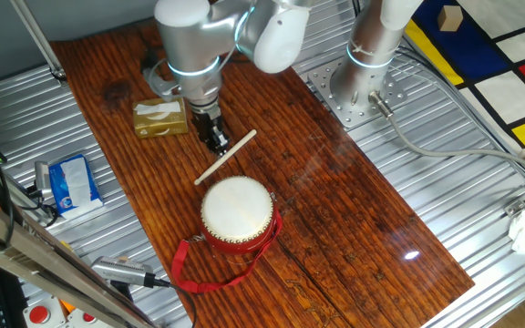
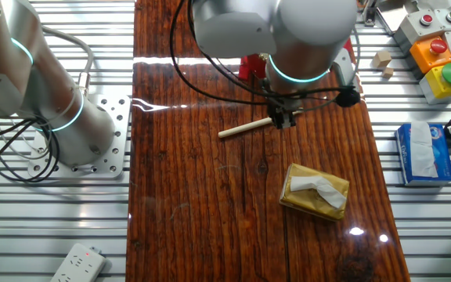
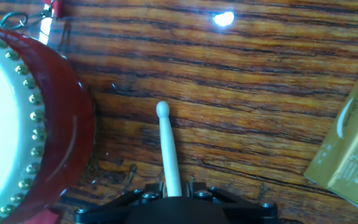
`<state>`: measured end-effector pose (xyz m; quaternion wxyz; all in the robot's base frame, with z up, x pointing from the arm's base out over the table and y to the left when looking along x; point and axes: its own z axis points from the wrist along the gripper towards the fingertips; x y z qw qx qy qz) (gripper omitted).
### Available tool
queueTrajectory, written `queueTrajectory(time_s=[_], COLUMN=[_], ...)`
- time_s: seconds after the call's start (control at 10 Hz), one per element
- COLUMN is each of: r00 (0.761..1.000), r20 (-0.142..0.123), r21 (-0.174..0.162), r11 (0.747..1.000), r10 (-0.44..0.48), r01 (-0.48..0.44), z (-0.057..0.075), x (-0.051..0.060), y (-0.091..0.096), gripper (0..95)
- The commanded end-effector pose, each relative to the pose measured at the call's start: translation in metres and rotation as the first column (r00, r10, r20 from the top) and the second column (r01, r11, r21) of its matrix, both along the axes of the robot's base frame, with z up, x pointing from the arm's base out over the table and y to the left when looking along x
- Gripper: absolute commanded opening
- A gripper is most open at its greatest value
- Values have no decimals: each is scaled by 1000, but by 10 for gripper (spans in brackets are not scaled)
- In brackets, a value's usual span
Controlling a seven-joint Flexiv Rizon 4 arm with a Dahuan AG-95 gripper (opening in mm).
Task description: Play the drum
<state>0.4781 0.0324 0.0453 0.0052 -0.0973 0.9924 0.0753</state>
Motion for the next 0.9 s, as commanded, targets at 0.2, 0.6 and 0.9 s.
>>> queueTrajectory(time_s=[0.2,0.6,0.9], r00=[1000,1000,996], r20=[4,2,87], r21=[-4,-8,-23], r11=[1000,1000,1000], r10=[-4,0,-7], r01=[4,0,9], z=[0,0,0], x=[0,0,0], y=[0,0,0], gripper=[190,190,0])
